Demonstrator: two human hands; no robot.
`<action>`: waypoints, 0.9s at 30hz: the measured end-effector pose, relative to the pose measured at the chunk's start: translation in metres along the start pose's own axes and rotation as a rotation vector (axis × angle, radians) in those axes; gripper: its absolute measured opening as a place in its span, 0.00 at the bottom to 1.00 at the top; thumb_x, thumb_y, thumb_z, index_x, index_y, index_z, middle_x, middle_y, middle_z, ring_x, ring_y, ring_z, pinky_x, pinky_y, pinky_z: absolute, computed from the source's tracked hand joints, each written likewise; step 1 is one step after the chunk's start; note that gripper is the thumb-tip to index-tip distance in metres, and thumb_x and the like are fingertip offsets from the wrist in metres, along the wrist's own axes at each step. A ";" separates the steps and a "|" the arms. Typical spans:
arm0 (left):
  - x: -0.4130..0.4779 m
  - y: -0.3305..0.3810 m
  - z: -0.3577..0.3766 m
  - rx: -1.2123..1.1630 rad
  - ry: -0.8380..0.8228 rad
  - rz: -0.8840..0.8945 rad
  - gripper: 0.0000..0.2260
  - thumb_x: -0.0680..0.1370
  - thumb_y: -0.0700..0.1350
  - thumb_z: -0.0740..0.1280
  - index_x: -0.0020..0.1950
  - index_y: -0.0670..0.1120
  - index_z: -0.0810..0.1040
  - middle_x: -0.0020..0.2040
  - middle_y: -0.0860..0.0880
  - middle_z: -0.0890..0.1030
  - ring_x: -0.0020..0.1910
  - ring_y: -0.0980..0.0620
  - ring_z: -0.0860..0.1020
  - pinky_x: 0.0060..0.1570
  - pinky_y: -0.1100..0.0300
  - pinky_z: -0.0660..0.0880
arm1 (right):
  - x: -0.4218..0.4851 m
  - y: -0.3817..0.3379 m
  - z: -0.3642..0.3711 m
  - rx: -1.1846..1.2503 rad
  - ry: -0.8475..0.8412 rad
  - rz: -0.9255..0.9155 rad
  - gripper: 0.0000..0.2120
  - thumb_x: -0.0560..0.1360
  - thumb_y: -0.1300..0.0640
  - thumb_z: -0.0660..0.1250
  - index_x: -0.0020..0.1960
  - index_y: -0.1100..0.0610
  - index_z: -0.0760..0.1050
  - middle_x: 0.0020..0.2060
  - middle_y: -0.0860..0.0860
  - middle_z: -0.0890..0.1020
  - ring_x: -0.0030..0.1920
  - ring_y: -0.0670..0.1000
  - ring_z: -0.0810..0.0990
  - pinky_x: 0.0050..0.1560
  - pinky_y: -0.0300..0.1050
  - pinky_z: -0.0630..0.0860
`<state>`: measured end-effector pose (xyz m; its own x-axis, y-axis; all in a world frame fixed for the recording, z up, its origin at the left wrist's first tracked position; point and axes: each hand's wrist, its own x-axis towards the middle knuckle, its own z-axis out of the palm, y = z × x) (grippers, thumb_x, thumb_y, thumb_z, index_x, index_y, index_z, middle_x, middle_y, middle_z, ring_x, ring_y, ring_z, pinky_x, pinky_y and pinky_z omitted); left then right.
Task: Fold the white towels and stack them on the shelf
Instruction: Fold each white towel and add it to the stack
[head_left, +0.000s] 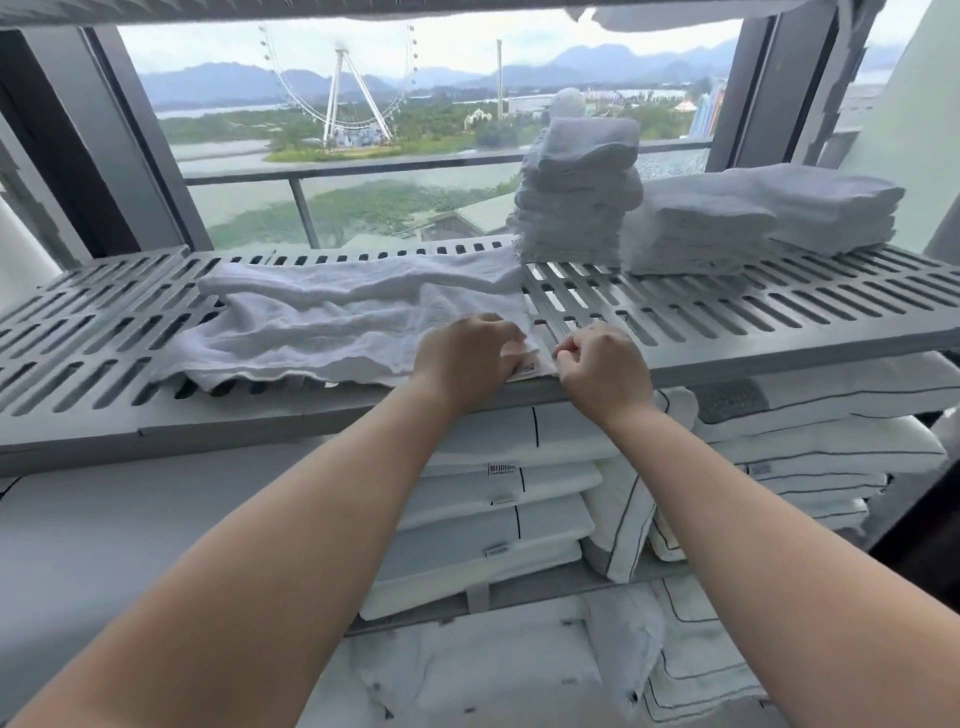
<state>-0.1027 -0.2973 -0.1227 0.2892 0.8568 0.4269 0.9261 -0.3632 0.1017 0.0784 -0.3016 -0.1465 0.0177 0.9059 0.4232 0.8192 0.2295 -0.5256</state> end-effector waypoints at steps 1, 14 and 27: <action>0.002 0.000 0.003 0.021 0.021 0.008 0.12 0.81 0.57 0.63 0.60 0.57 0.81 0.61 0.55 0.81 0.58 0.48 0.80 0.47 0.54 0.76 | 0.001 0.002 0.000 -0.003 -0.030 -0.005 0.11 0.77 0.58 0.62 0.50 0.58 0.83 0.51 0.56 0.81 0.56 0.56 0.76 0.56 0.47 0.72; -0.003 -0.006 0.011 -0.179 0.397 -0.351 0.10 0.84 0.50 0.58 0.52 0.46 0.75 0.34 0.50 0.73 0.33 0.45 0.69 0.34 0.55 0.61 | 0.006 -0.008 -0.003 -0.117 -0.311 -0.062 0.33 0.61 0.21 0.64 0.55 0.42 0.75 0.60 0.49 0.77 0.65 0.54 0.71 0.65 0.56 0.63; -0.030 -0.006 0.015 -0.133 0.324 0.085 0.08 0.79 0.48 0.69 0.48 0.44 0.82 0.48 0.48 0.81 0.49 0.43 0.80 0.39 0.50 0.77 | 0.009 -0.011 0.012 -0.034 -0.063 -0.006 0.11 0.76 0.46 0.64 0.56 0.43 0.81 0.60 0.47 0.81 0.64 0.54 0.75 0.63 0.53 0.65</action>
<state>-0.1133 -0.3149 -0.1498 0.2522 0.6688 0.6994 0.8563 -0.4908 0.1606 0.0625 -0.2914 -0.1456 -0.0230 0.9254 0.3784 0.8383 0.2241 -0.4971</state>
